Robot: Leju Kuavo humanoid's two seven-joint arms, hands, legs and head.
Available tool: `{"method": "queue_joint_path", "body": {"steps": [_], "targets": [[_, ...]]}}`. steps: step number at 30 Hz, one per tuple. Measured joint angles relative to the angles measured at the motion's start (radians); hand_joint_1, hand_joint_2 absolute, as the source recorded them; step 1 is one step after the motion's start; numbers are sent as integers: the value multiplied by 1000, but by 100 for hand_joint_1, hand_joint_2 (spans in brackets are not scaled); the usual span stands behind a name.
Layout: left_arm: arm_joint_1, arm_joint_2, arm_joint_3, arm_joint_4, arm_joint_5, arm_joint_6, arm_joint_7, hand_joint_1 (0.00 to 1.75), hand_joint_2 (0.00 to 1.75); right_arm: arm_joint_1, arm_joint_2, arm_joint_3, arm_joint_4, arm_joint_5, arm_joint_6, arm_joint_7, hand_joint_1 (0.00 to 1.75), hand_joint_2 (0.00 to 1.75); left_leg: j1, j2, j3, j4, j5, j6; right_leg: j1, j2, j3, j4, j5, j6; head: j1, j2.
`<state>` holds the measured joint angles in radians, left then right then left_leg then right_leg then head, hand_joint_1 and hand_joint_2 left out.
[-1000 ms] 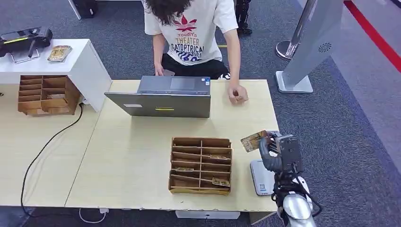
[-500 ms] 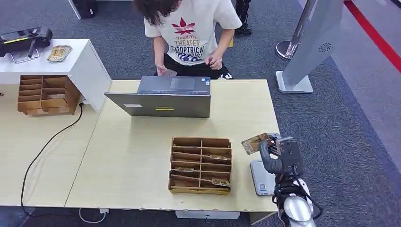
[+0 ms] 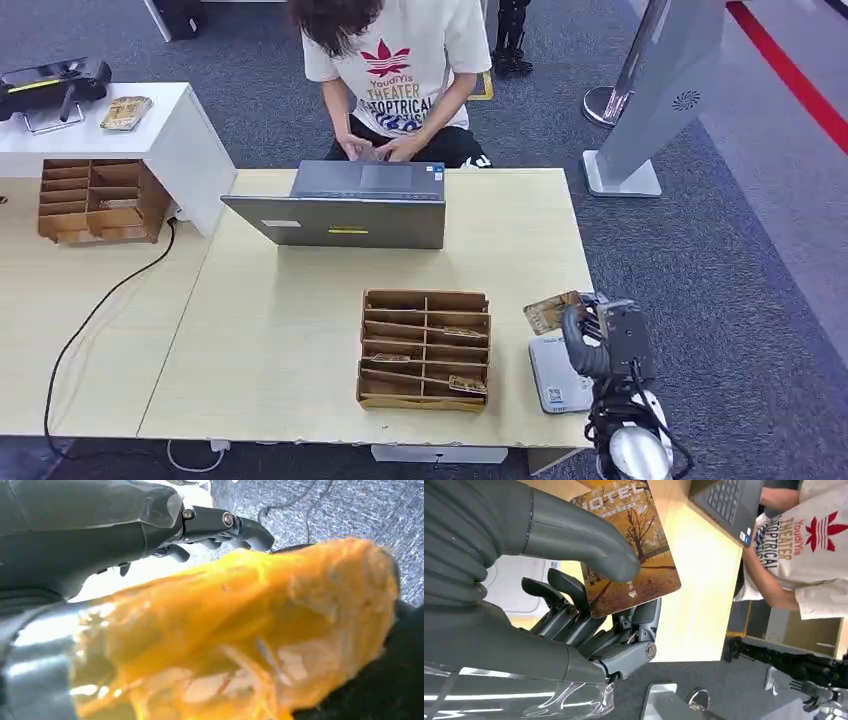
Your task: Pass the card to the sensor for recognition and then transmit it.
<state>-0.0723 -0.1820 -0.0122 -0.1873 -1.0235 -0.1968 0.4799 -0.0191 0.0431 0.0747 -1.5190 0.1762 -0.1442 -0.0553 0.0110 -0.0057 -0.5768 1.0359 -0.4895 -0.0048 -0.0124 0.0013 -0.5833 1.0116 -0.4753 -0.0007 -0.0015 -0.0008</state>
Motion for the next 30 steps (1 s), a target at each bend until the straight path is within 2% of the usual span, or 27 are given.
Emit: {"method": "queue_joint_path", "body": {"steps": [21,25,30], "targets": [[0,-2,42,0,-6,-13,7,0,0,19,-15,-82,-9,25,-36,2,175,175,0,0,0,0,0,0,0,0,0,0,0,0,0,0],[0,-2,47,0,-8,-13,7,0,0,22,-18,-83,-8,94,-58,7,175,175,0,0,0,0,0,0,0,0,0,0,0,0,0,0],[0,-6,55,0,-17,-13,7,0,0,28,-18,-82,-5,239,-109,25,175,175,0,0,0,0,0,0,0,0,0,0,0,0,0,0]]}}
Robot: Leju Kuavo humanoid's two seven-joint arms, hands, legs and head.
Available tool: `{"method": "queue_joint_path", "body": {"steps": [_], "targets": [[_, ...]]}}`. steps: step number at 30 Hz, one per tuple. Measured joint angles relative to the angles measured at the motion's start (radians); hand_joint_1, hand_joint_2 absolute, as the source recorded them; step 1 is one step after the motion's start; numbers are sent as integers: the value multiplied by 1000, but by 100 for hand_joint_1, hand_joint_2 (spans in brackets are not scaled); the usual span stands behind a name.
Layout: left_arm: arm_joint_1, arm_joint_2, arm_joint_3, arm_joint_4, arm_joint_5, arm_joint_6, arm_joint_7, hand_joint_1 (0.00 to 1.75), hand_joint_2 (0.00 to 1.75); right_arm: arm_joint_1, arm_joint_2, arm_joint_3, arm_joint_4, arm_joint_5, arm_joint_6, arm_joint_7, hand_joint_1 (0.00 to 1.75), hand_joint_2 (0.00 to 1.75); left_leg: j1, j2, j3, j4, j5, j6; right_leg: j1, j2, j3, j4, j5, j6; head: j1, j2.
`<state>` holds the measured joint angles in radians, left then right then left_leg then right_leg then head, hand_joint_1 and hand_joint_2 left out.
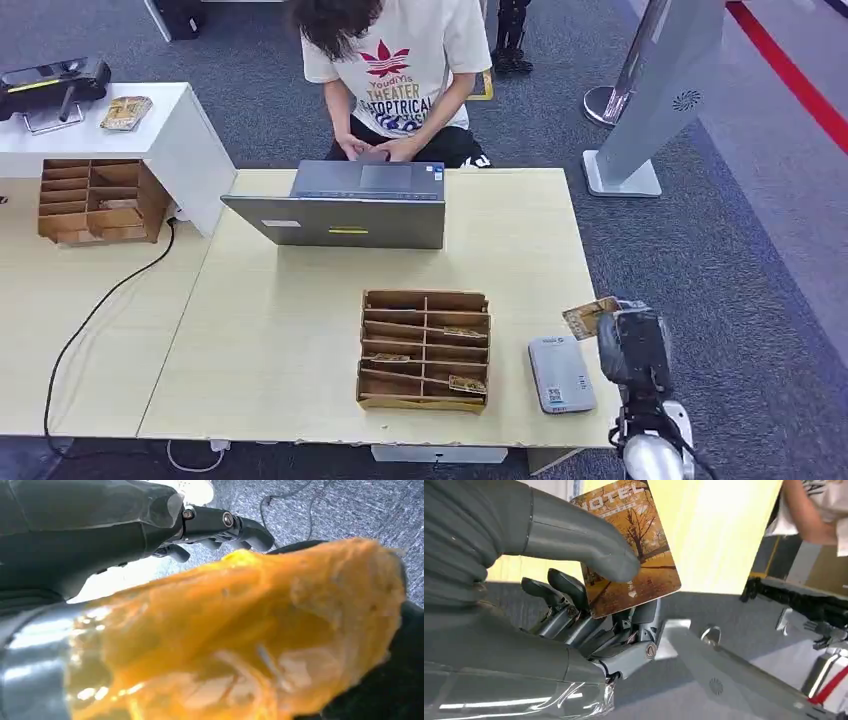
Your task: Pass the card to the sensor for recognition and then transmit it.
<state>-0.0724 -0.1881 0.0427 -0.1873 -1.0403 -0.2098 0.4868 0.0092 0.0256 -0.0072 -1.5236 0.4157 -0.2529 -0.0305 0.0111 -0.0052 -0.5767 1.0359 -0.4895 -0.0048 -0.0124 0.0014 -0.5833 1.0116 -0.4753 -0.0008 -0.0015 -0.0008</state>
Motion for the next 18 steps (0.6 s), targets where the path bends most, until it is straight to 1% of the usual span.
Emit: {"method": "queue_joint_path", "body": {"steps": [3,7,10,14,18], "targets": [[0,-1,2,0,-3,1,0,0,0,1,0,9,8,71,-18,11,175,175,0,0,0,0,0,0,0,0,0,0,0,0,0,0],[0,-1,9,0,-9,3,0,0,0,2,1,35,22,116,-18,19,175,175,0,0,0,0,0,0,0,0,0,0,0,0,0,0],[0,-2,11,0,-18,3,0,0,0,0,9,70,38,145,-17,24,175,175,0,0,0,0,0,0,0,0,0,0,0,0,0,0],[0,-3,13,0,-19,3,-2,0,0,-5,18,108,60,160,-17,30,175,175,0,0,0,0,0,0,0,0,0,0,0,0,0,0],[0,-3,16,0,-19,3,-2,0,0,-8,21,124,74,160,-17,31,175,175,0,0,0,0,0,0,0,0,0,0,0,0,0,0]]}}
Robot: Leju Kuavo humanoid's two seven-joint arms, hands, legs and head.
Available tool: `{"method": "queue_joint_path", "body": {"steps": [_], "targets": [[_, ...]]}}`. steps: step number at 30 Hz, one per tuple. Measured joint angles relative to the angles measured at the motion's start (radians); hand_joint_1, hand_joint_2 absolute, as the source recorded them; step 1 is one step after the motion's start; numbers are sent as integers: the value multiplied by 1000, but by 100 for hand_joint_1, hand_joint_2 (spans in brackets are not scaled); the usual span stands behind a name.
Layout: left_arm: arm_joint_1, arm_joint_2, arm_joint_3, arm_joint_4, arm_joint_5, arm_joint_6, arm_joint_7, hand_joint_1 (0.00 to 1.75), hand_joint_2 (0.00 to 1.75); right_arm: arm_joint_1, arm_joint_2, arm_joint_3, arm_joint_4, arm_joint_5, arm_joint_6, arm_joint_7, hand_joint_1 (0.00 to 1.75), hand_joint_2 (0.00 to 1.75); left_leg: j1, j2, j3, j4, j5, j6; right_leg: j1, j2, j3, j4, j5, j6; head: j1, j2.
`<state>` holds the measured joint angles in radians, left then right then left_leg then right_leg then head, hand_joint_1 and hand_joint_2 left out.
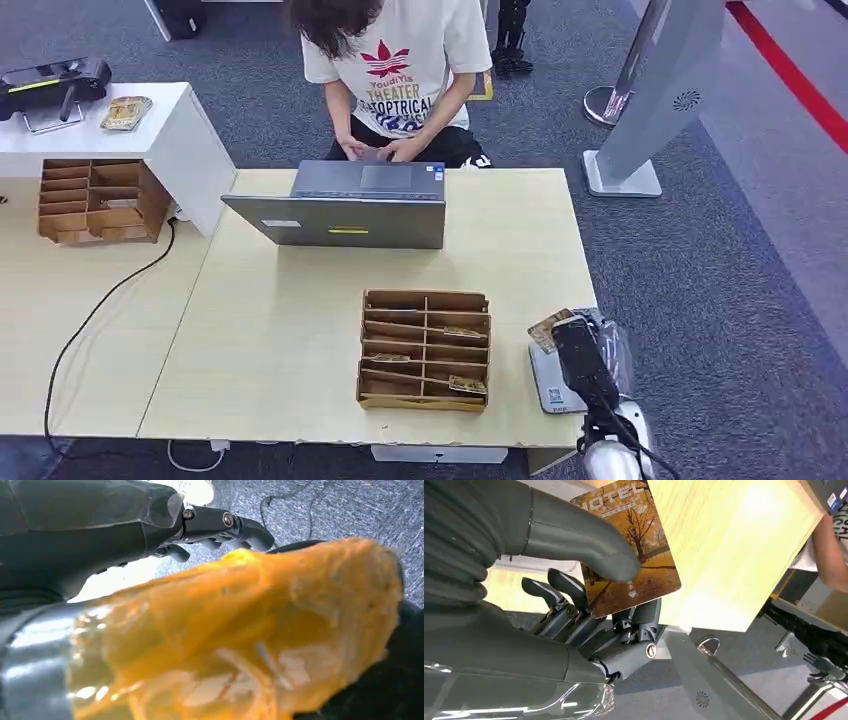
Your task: Pass the card to the sensor for recognition and then transmit it.
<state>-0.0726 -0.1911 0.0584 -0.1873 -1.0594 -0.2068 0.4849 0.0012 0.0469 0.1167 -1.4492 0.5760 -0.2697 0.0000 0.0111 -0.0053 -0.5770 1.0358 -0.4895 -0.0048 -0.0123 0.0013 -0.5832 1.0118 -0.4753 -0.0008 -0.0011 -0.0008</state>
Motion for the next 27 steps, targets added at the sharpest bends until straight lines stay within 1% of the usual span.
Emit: {"method": "queue_joint_path", "body": {"steps": [9,12,19,23,27], "targets": [[0,-1,1,0,0,-1,0,0,0,-5,3,10,20,5,2,2,175,175,0,0,0,0,0,0,0,0,0,0,0,0,0,0],[0,-1,1,0,-5,0,0,0,0,-12,3,28,29,16,10,9,175,175,0,0,0,0,0,0,0,0,0,0,0,0,0,0],[0,-2,2,0,-16,-2,0,0,0,-30,4,71,53,48,15,44,175,175,0,0,0,0,0,0,0,0,0,0,0,0,0,0],[0,-2,4,0,-20,-2,0,0,0,-35,4,76,61,84,-15,64,175,175,0,0,0,0,0,0,0,0,0,0,0,0,0,0],[0,-3,13,0,-26,-2,0,0,0,-35,-1,75,64,136,-22,86,175,175,0,0,0,0,0,0,0,0,0,0,0,0,0,0]]}}
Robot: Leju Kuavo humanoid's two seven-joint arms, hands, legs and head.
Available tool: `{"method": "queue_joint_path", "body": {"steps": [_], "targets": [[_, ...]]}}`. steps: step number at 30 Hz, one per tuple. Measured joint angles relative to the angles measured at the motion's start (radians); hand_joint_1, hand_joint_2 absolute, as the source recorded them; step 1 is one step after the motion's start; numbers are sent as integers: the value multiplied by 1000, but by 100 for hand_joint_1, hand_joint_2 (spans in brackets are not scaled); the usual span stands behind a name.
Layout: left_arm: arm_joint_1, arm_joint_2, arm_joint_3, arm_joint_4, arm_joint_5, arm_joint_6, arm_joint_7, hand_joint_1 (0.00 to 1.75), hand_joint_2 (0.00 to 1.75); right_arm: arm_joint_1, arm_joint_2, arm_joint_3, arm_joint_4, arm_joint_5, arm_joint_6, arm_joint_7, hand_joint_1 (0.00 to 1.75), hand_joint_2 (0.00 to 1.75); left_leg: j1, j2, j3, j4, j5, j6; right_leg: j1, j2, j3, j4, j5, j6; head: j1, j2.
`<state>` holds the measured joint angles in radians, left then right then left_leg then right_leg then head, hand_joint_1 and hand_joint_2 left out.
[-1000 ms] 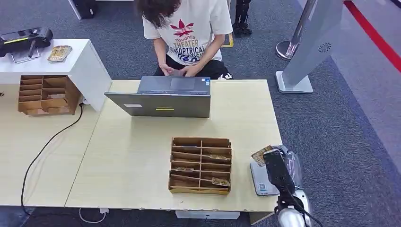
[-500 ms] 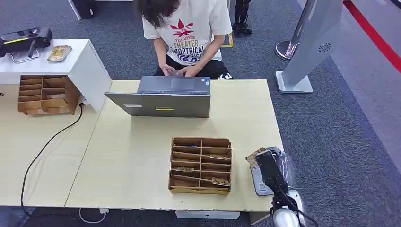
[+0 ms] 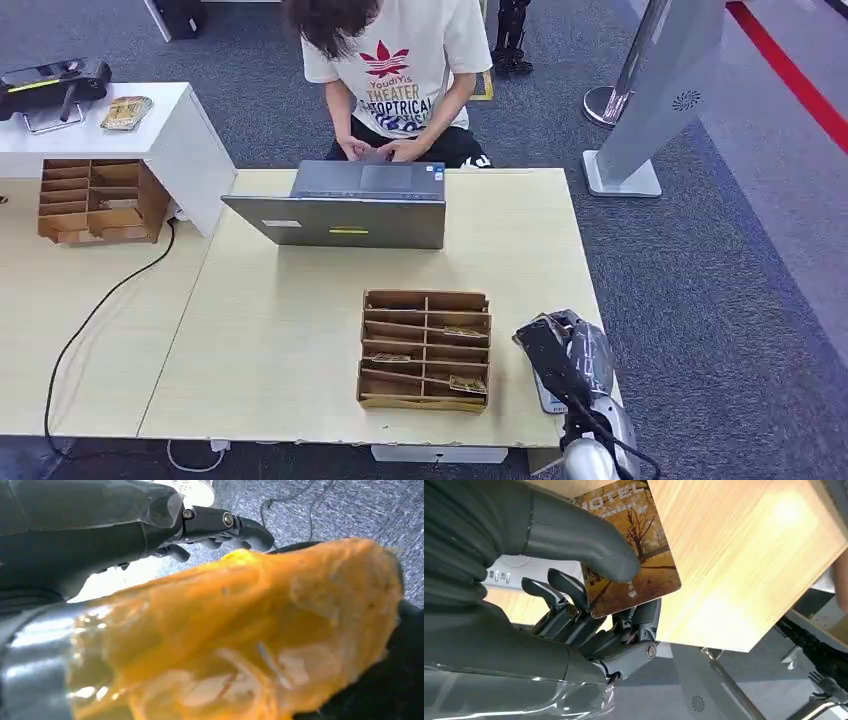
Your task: Pass the card to the sensor for recognition and then transmit it.
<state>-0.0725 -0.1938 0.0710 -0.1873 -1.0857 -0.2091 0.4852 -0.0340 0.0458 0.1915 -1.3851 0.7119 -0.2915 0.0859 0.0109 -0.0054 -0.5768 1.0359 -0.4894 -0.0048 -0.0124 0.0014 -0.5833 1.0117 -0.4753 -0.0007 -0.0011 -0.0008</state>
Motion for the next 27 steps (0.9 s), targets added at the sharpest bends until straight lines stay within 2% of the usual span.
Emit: {"method": "queue_joint_path", "body": {"steps": [7,12,27], "targets": [[0,-1,14,0,-10,2,0,0,0,0,-5,-2,19,83,-14,30,175,175,0,0,0,0,0,0,0,0,0,0,0,0,0,0],[0,-2,23,0,-15,3,0,0,0,1,-5,-27,22,88,-45,31,175,175,0,0,0,0,0,0,0,0,0,0,0,0,0,0],[0,-4,38,0,-40,0,0,0,0,3,-21,-105,0,110,-54,43,175,175,0,0,0,0,0,0,0,0,0,0,0,0,0,0]]}}
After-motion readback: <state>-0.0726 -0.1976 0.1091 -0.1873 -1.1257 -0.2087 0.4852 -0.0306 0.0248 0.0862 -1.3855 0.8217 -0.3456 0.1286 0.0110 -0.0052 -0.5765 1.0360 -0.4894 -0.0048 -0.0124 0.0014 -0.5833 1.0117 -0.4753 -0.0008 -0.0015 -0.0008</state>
